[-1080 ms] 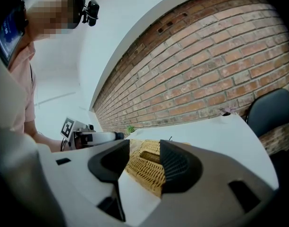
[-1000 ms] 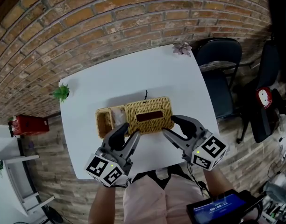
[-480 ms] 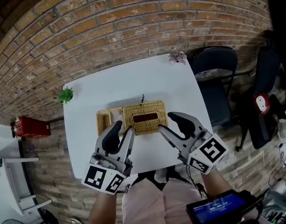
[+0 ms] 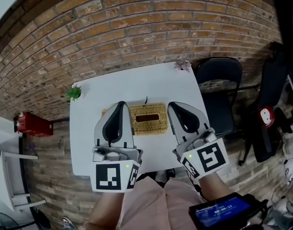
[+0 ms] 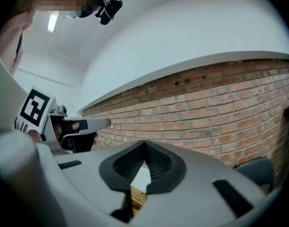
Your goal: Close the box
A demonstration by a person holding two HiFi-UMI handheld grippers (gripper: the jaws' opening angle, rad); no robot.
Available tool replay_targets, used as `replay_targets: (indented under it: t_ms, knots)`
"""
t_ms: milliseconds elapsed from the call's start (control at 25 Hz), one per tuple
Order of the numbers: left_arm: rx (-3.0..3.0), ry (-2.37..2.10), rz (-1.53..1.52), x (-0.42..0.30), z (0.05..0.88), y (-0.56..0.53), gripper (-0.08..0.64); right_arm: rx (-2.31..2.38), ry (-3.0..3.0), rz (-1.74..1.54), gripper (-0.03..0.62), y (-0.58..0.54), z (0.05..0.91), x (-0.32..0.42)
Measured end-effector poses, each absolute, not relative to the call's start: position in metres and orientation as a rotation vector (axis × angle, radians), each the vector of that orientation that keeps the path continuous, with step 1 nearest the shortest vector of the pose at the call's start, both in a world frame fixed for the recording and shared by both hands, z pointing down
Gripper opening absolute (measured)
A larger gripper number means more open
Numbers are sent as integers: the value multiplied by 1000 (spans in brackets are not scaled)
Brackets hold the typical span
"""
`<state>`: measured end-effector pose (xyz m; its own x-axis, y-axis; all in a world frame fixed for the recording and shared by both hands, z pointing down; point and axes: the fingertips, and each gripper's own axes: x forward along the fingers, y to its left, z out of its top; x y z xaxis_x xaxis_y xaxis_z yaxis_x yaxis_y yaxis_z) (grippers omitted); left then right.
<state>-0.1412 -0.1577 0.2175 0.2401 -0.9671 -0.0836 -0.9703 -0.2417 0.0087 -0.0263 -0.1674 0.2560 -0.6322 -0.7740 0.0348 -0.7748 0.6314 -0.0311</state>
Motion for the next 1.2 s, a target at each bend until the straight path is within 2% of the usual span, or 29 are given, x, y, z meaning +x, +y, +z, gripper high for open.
replay_targets:
  t_ms: [280, 1200]
  knots:
    - [-2353, 1920, 82, -134, 206, -150, 9, 1367, -2803, -52, 0, -161, 240, -25]
    - [-2377, 1872, 38, -118, 208, -133, 11, 1369, -2806, -84, -2, -145, 236, -27]
